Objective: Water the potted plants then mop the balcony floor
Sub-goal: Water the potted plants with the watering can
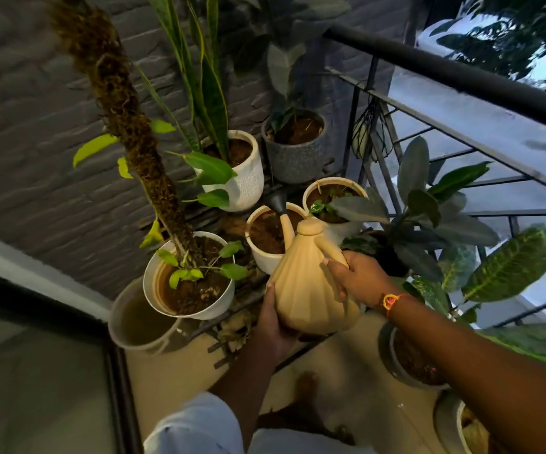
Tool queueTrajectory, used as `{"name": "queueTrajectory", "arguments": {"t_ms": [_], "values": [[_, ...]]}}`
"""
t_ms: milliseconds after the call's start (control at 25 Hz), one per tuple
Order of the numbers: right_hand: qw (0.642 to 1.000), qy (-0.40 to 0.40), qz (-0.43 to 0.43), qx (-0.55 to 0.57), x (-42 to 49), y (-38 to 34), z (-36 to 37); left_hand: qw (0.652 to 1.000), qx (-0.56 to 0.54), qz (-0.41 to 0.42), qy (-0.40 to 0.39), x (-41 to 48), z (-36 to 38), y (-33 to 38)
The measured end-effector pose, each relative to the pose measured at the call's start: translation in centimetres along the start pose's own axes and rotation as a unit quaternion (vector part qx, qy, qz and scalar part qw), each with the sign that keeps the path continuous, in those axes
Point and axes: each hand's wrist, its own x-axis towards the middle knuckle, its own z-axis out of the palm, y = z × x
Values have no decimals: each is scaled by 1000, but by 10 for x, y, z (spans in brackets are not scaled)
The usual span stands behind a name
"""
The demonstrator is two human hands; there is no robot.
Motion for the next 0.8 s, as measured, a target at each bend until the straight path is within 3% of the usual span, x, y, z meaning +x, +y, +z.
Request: {"name": "queueTrajectory", "arguments": {"t_ms": [520,800], "values": [[996,29,19,77,-41,-33,38,996,27,-15,-89,22,-41,42],[998,47,31,30,-33,-42,54,994,21,-18,-104,38,-44,76]]}}
